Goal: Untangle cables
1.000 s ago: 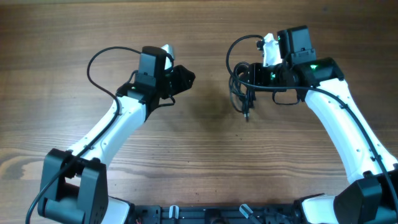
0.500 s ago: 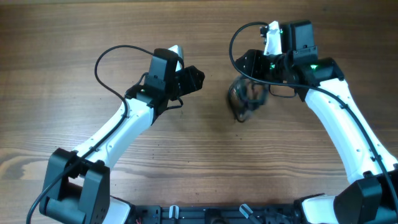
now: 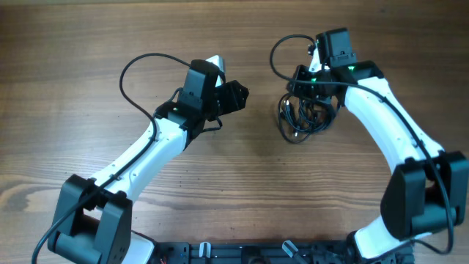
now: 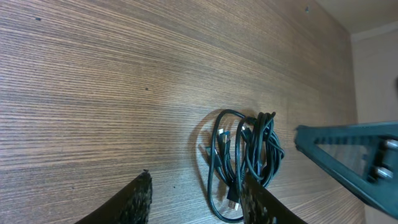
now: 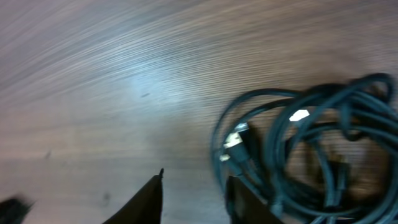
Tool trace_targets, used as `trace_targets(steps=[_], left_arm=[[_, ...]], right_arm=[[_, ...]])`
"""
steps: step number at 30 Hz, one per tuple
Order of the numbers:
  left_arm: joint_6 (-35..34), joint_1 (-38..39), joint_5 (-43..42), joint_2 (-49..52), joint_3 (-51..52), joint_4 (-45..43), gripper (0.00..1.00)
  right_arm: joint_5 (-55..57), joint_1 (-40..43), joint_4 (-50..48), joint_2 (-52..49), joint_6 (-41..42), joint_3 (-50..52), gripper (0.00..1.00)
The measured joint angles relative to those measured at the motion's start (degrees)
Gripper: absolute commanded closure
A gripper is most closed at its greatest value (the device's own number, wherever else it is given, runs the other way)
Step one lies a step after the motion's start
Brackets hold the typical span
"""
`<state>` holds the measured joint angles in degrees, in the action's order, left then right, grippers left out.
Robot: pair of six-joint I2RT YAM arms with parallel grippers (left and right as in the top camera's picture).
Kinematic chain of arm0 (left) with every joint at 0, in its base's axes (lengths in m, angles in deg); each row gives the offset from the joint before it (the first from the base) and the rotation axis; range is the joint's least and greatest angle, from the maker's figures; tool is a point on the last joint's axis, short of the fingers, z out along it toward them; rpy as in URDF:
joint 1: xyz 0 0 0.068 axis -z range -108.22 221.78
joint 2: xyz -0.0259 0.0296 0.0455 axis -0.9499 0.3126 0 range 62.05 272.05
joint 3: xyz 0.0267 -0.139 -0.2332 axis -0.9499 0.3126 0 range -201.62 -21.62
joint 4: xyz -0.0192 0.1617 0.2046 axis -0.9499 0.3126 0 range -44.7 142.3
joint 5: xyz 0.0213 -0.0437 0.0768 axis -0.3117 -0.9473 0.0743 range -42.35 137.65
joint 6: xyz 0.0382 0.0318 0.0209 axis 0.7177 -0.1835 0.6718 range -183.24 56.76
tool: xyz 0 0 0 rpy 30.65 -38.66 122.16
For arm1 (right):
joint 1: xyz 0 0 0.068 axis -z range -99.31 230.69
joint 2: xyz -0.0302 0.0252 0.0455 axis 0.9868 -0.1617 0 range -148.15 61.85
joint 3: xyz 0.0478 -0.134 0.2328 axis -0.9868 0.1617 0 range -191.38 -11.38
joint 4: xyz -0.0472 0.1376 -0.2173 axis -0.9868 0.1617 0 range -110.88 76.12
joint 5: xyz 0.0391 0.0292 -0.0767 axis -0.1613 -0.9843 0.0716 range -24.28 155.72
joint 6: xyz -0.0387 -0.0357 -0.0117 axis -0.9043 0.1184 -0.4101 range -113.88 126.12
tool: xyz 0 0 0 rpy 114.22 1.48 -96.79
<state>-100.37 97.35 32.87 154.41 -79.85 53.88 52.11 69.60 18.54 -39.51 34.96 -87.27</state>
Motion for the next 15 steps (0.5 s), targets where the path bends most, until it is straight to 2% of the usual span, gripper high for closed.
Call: trace_targets(steps=[6,15], left_arm=[[0.0,0.0,0.0,0.0,0.0,0.0,0.53],[0.0,0.1,0.0,0.8,0.0,0.0,0.52]], right_arm=[[0.4,6.5,0.2,-1.0,0.8,0.0,0.81],[0.1,6.6,0.3,-7.0,0.7,0.0,0.82]])
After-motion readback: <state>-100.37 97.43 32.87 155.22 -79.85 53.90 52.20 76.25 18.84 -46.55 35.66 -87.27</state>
